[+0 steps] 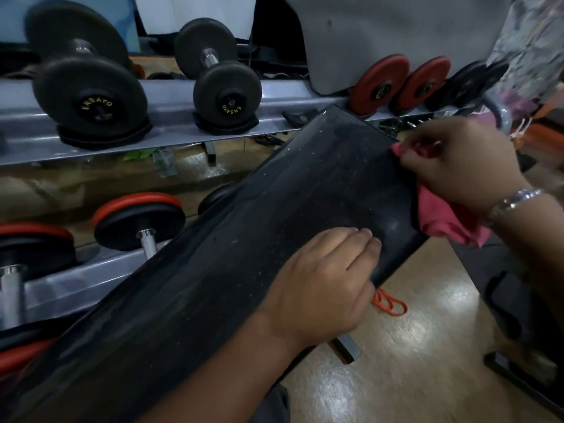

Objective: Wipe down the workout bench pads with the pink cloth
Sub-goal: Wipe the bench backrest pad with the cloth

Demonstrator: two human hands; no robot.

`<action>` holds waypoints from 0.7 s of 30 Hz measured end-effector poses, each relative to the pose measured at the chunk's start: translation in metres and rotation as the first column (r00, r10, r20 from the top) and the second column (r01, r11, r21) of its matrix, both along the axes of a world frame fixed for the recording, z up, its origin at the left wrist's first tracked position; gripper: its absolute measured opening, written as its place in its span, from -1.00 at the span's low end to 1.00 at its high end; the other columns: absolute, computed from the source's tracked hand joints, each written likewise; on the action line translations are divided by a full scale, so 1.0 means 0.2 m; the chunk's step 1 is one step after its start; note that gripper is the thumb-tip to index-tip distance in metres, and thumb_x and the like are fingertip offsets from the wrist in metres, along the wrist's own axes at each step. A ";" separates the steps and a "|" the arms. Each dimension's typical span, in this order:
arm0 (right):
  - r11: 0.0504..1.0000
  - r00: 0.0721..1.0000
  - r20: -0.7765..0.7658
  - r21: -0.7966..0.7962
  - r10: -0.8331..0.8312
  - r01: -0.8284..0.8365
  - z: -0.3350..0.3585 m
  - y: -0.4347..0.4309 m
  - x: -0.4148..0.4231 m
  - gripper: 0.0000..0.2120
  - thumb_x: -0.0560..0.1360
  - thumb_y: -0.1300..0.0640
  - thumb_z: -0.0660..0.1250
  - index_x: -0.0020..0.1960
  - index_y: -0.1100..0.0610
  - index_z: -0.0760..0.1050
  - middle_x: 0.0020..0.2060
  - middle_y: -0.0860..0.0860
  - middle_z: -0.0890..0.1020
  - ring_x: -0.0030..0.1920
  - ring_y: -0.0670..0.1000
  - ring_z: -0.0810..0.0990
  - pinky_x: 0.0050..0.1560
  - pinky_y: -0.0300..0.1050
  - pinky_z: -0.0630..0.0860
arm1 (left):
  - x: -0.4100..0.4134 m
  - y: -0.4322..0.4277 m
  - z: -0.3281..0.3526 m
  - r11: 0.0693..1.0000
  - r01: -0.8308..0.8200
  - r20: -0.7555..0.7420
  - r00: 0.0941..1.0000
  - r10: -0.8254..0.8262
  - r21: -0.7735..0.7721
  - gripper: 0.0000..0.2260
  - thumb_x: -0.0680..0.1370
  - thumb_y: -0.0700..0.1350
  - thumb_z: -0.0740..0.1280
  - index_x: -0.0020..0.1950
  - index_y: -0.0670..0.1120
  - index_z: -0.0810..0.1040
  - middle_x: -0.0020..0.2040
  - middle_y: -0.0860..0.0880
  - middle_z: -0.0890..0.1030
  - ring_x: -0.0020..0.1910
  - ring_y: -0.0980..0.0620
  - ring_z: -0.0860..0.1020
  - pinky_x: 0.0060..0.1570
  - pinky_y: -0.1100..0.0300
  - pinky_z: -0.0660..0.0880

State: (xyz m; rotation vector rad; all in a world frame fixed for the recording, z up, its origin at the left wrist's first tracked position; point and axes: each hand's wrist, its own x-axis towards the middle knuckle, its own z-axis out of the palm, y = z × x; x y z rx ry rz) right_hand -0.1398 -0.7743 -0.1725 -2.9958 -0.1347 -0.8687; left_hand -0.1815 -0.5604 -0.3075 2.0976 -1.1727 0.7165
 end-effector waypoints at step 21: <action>0.991 0.994 0.033 -0.087 0.101 -0.098 -0.16 0.26 -0.05 -0.81 0.52 0.00 0.29 -0.02 0.07 0.62 -0.14 0.08 0.56 -0.03 0.22 0.56 -0.18 0.04 0.49 | -0.41 0.57 -0.48 0.969 -0.237 -0.039 0.971 0.235 -0.070 -0.70 0.57 -0.19 0.32 0.25 -0.20 0.69 0.26 -0.14 0.67 0.30 -0.07 0.57 0.30 -0.05 0.52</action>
